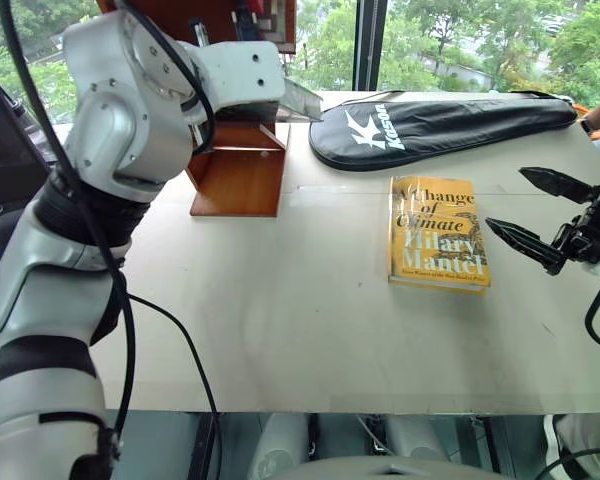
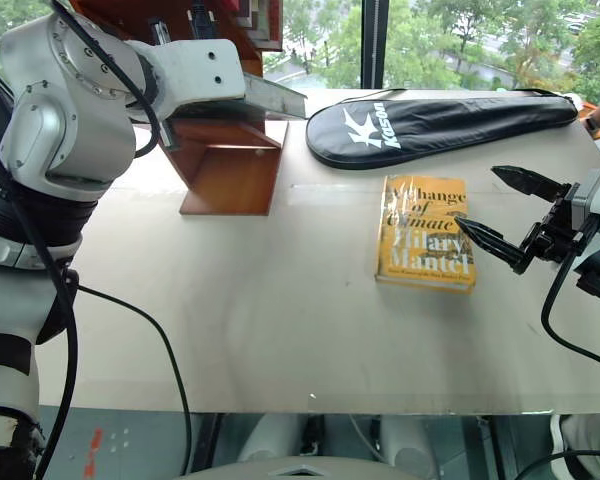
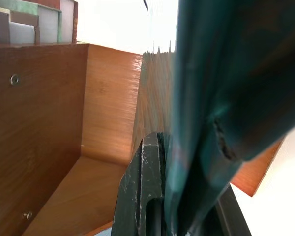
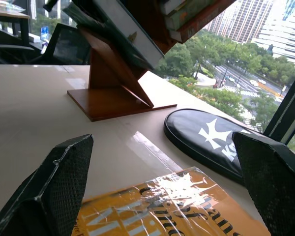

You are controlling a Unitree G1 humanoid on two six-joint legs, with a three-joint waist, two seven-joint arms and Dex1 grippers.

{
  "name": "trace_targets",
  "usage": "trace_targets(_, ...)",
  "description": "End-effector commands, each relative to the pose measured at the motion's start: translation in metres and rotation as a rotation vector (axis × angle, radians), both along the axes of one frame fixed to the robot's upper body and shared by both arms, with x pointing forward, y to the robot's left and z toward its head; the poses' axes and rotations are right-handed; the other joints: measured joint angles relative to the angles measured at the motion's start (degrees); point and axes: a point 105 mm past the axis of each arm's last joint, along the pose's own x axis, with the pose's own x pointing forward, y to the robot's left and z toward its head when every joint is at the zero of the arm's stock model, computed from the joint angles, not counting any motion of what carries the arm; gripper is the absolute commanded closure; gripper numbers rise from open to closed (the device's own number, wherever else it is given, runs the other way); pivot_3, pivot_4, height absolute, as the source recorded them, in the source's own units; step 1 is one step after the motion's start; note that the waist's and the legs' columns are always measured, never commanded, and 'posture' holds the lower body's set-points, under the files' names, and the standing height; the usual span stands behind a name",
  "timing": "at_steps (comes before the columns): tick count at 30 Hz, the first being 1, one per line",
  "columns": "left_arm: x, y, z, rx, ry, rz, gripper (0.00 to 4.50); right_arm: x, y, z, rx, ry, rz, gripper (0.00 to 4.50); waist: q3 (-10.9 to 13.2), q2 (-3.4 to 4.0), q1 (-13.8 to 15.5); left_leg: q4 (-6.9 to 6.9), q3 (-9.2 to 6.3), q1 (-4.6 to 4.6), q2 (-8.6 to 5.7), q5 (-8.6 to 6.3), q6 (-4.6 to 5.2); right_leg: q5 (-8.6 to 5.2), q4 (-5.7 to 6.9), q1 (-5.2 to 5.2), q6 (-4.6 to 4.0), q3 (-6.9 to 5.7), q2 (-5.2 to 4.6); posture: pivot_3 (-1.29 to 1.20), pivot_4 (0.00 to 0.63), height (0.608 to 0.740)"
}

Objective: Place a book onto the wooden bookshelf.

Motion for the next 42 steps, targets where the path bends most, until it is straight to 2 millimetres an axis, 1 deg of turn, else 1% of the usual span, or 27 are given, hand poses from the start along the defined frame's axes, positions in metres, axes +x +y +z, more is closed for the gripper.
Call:
trace_targets(1, 0.014, 0.019, -0.004, 0.007, -0.019, 0.061, 4.11, -0.005, 0.006, 0.022, 0.048, -0.085, 0.023, 0.0, -0.02, 0.04, -0.05, 0.0, 0.0, 0.02, 0.02, 0.02, -0.02, 0.04, 0.01, 0.0, -0.05, 0.01, 0.02, 0.0, 0.15, 0.74)
trace_targets(3, 0.012, 0.012, 0.003, -0.018, -0.05, 0.026, 3.41, -0.005, 0.008, 0.027, 0.07, -0.099, 0.031, 0.0, -0.01, 0.01, -0.05, 0.0, -0.02, 0.05, 0.06, 0.09, -0.13, 0.09, 0.03, 0.0, -0.12, 0.0, 0.06, 0.0, 0.15, 0.74)
trace_targets(4, 0.011, 0.009, 0.007, -0.026, -0.068, 0.01, 2.96, -0.006, 0.009, 0.029, 0.079, -0.104, 0.034, 0.0, 0.02, -0.03, -0.1, 0.0, -0.02, -0.01, 0.09, 0.14, -0.2, 0.1, 0.03, -0.04, -0.13, -0.01, 0.07, 0.0, 0.15, 0.74)
trace_targets(5, 0.009, 0.007, 0.009, -0.032, -0.078, -0.001, 2.41, -0.006, 0.009, 0.031, 0.086, -0.106, 0.035, 0.0, 0.04, -0.07, -0.17, 0.0, -0.01, -0.09, 0.1, 0.14, -0.22, 0.11, 0.02, -0.11, -0.13, -0.01, 0.07, 0.0, 0.15, 0.74)
trace_targets(6, 0.004, 0.005, 0.014, -0.052, -0.088, -0.024, 1.96, -0.006, 0.01, 0.032, 0.09, -0.108, 0.036, 0.0, 0.07, -0.12, -0.19, 0.0, 0.01, -0.23, 0.1, 0.15, -0.23, 0.19, 0.01, -0.25, -0.26, 0.0, 0.07, 0.0, 0.15, 0.74)
trace_targets(8, -0.009, -0.005, 0.025, -0.145, -0.098, -0.084, 1.02, -0.006, 0.01, 0.033, 0.094, -0.105, 0.038, 0.0, 0.08, -0.14, -0.15, 0.04, 0.02, -0.53, 0.1, 0.16, -0.26, 0.26, 0.0, -0.51, -0.37, 0.03, 0.06, 0.0, 0.15, 0.74)
trace_targets(9, -0.016, -0.006, 0.031, -0.173, -0.112, -0.103, 1.02, -0.006, 0.01, 0.032, 0.091, -0.1, 0.039, 0.0, 0.08, -0.14, 0.01, 0.06, 0.0, -0.69, 0.1, 0.23, -0.39, 0.25, -0.02, -0.64, -0.36, 0.03, 0.05, 0.0, 0.15, 0.74)
trace_targets(10, -0.023, -0.01, 0.034, -0.201, -0.113, -0.142, 1.02, -0.006, 0.01, 0.031, 0.088, -0.095, 0.04, 0.0, 0.09, -0.15, 0.15, 0.19, -0.03, -1.03, 0.1, 0.31, -0.52, 0.2, -0.05, -0.86, -0.29, -0.03, 0.03, 0.0, 0.15, 0.74)
trace_targets(11, -0.031, -0.015, 0.037, -0.268, -0.103, -0.176, 1.02, -0.005, 0.01, 0.031, 0.087, -0.093, 0.041, 0.0, 0.09, -0.15, 0.25, 0.29, -0.06, -1.35, 0.1, 0.31, -0.53, 0.15, -0.07, -1.05, -0.23, -0.08, 0.01, 0.0, 0.15, 0.74)
trace_targets(14, -0.05, -0.018, 0.039, -0.359, -0.089, -0.268, 1.02, -0.005, 0.01, 0.031, 0.087, -0.091, 0.043, 0.0, 0.09, -0.15, 0.48, 0.39, -0.08, -1.71, 0.07, 0.31, -0.54, 0.04, -0.18, -1.11, -0.05, -0.17, -0.12, 0.0, 0.15, 0.74)
trace_targets(15, -0.06, -0.022, 0.039, -0.392, -0.082, -0.323, 1.02, -0.005, 0.009, 0.032, 0.086, -0.091, 0.044, 0.0, 0.09, -0.15, 0.53, 0.39, -0.09, -1.78, 0.05, 0.31, -0.53, 0.03, -0.26, -1.13, -0.03, -0.2, -0.16, 0.0, 0.15, 0.74)
trace_targets(17, -0.083, -0.029, 0.038, -0.605, -0.025, -0.43, 1.02, -0.005, 0.009, 0.031, 0.083, -0.085, 0.047, 0.0, 0.09, -0.16, 0.58, 0.4, -0.15, -1.91, 0.01, 0.29, -0.51, 0.04, -0.44, -1.13, -0.01, -0.28, -0.24, 0.0, 0.15, 0.74)
trace_targets(18, -0.098, -0.033, 0.03, -0.719, 0.035, -0.494, 1.02, -0.005, 0.009, 0.031, 0.084, -0.083, 0.047, 0.0, 0.09, -0.16, 0.59, 0.46, -0.26, -2.0, 0.01, 0.28, -0.49, 0.04, -0.47, -1.14, 0.0, -0.37, -0.24, 0.0, 0.15, 0.74)
trace_targets(19, -0.107, -0.035, 0.02, -0.79, 0.055, -0.529, 1.02, -0.005, 0.009, 0.031, 0.082, -0.079, 0.048, 0.0, 0.08, -0.14, 0.62, 0.48, -0.31, -2.03, 0.01, 0.28, -0.49, 0.04, -0.61, -1.14, 0.0, -0.41, -0.24, 0.0, 0.15, 0.74)
trace_targets(20, -0.113, -0.036, 0.014, -0.826, 0.06, -0.546, 1.02, -0.005, 0.008, 0.031, 0.081, -0.077, 0.047, 0.0, 0.08, -0.14, 0.7, 0.49, -0.36, -2.03, 0.0, 0.28, -0.49, 0.04, -0.77, -1.12, 0.01, -0.45, -0.26, 0.0, 0.15, 0.74)
trace_targets(21, -0.121, -0.04, 0.003, -0.897, 0.091, -0.571, 1.02, -0.005, 0.008, 0.031, 0.08, -0.074, 0.047, 0.0, 0.07, -0.13, 0.76, 0.5, -0.39, -2.01, -0.01, 0.28, -0.49, 0.04, -0.77, -1.09, 0.01, -0.48, -0.26, 0.0, 0.15, 0.74)
trace_targets(24, -0.131, -0.047, -0.025, -1.048, 0.161, -0.567, 1.02, -0.006, 0.005, 0.029, 0.069, -0.059, 0.039, 0.0, 0.09, -0.16, 1.3, 0.54, -0.55, -1.98, -0.03, 0.28, -0.49, 0.07, -0.63, -1.04, 0.03, -0.57, -0.23, 0.0, 0.15, 0.74)
trace_targets(26, -0.132, -0.048, -0.046, -1.11, 0.206, -0.518, 1.02, -0.006, 0.002, 0.027, 0.063, -0.047, 0.025, 0.0, 0.08, -0.16, 1.6, 0.59, -0.56, -1.9, -0.05, 0.28, -0.49, 0.1, -0.48, -1.0, 0.05, -0.57, -0.23, 0.0, 0.15, 0.74)
trace_targets(27, -0.131, -0.047, -0.051, -1.134, 0.172, -0.511, 1.02, -0.006, 0.0, 0.025, 0.056, -0.038, 0.018, 0.0, 0.09, -0.18, 1.67, 0.58, -0.56, -1.74, -0.07, 0.27, -0.49, 0.1, -0.44, -0.85, 0.04, -0.57, -0.25, 0.0, 0.15, 0.74)
trace_targets(28, -0.128, -0.044, -0.061, -1.167, 0.172, -0.471, 1.02, -0.007, -0.002, 0.021, 0.038, -0.025, 0.007, 0.0, 0.12, -0.22, 1.68, 0.5, -0.56, -1.41, -0.08, 0.27, -0.49, 0.09, -0.42, -0.54, 0.04, -0.56, -0.28, 0.0, 0.15, 0.74)
trace_targets(30, -0.122, -0.033, -0.084, -1.221, 0.155, -0.38, 1.02, -0.008, -0.01, 0.012, -0.002, 0.01, -0.033, 0.0, 0.07, -0.16, 1.67, 0.39, -0.56, -1.15, -0.1, 0.25, -0.47, 0.1, -0.43, -0.36, 0.01, -0.55, -0.29, 0.0, 0.15, 0.74)
trace_targets(32, -0.121, -0.022, -0.101, -1.241, 0.133, -0.323, 1.02, -0.012, -0.02, 0.004, -0.04, 0.042, -0.068, 0.0, 0.12, -0.24, 1.63, 0.38, -0.56, -1.0, -0.13, 0.23, -0.43, 0.1, -0.4, -0.26, 0.01, -0.53, -0.34, 0.0, 0.15, 0.74)
trace_targets(33, -0.121, -0.013, -0.112, -1.248, 0.124, -0.276, 1.02, -0.014, -0.028, -0.001, -0.059, 0.061, -0.097, 0.0, 0.08, -0.19, 1.61, 0.38, -0.57, -1.02, -0.12, 0.23, -0.43, 0.12, -0.37, -0.28, -0.02, -0.54, -0.32, 0.0, 0.15, 0.74)
trace_targets(35, -0.128, 0.008, -0.136, -1.232, 0.126, -0.193, 1.02, -0.022, -0.049, -0.013, -0.1, 0.121, -0.17, 0.0, 0.07, -0.19, 1.63, 0.37, -0.56, -0.98, -0.13, 0.22, -0.43, 0.14, -0.39, -0.26, -0.05, -0.54, -0.37, 0.0, 0.15, 0.74)
trace_targets(38, -0.14, 0.037, -0.158, -1.236, 0.149, -0.101, 1.02, -0.037, -0.08, -0.032, -0.166, 0.208, -0.277, 0.0, 0.05, -0.21, 1.72, 0.34, -0.56, -0.98, -0.12, 0.18, -0.36, 0.13, -0.4, -0.27, -0.07, -0.54, -0.39, 0.0, 0.15, 0.74)
trace_targets(40, -0.147, 0.052, -0.169, -1.247, 0.17, -0.052, 1.02, -0.049, -0.095, -0.045, -0.222, 0.267, -0.321, 0.0, 0.04, -0.2, 1.72, 0.33, -0.56, -0.98, -0.12, 0.07, -0.18, 0.12, -0.41, -0.27, -0.08, -0.57, -0.43, 0.0, 0.15, 0.74)
trace_targets(42, -0.152, 0.061, -0.177, -1.238, 0.196, -0.028, 1.02, -0.057, -0.105, -0.052, -0.246, 0.303, -0.348, 0.0, 0.03, -0.18, 1.7, 0.34, -0.56, -0.97, -0.12, 0.04, -0.12, 0.11, -0.45, -0.27, -0.1, -0.58, -0.48, 0.0, 0.15, 0.74)
